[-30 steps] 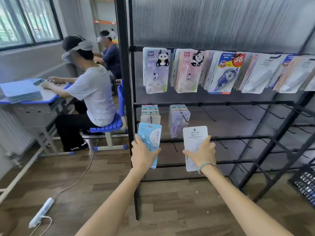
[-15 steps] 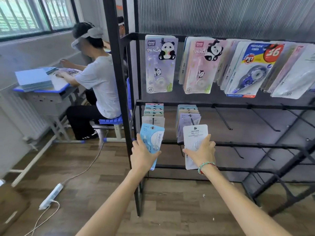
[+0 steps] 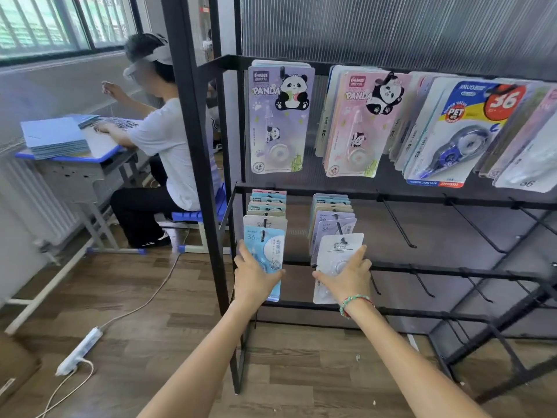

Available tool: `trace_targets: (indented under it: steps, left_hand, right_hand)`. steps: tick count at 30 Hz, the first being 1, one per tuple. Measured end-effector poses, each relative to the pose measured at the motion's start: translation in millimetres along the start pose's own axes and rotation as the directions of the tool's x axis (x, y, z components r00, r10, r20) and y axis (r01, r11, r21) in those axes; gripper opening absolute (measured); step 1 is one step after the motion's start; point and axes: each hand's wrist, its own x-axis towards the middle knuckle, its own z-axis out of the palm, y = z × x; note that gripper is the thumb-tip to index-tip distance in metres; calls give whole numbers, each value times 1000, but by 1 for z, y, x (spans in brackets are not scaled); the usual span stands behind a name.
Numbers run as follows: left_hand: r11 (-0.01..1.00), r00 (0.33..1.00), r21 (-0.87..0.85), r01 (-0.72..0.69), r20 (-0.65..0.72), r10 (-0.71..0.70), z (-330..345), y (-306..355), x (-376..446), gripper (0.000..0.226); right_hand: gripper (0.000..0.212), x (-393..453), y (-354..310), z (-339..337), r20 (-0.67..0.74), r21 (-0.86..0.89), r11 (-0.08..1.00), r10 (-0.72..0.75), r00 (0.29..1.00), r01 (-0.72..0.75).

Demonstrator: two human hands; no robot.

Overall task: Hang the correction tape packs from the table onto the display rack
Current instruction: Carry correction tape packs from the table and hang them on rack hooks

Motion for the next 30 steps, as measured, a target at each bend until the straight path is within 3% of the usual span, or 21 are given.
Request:
trace_targets:
  steps: [10,19,30]
  left_hand:
    - [990,995,-140,22,-98,-35,16,1,19,116]
    - [1000,995,-11,-11,-98,10,1,2,3,138]
    - [982,984,143,-121,-110,137,-34,-9,-55,112]
  right_hand:
    - [132,25,1,12,-57,18,999,-32,998,33]
    - [126,7,5,6,-34,-119,991,-67,997,62]
    - [99,-44,2,0,57,-178,955,-230,972,236]
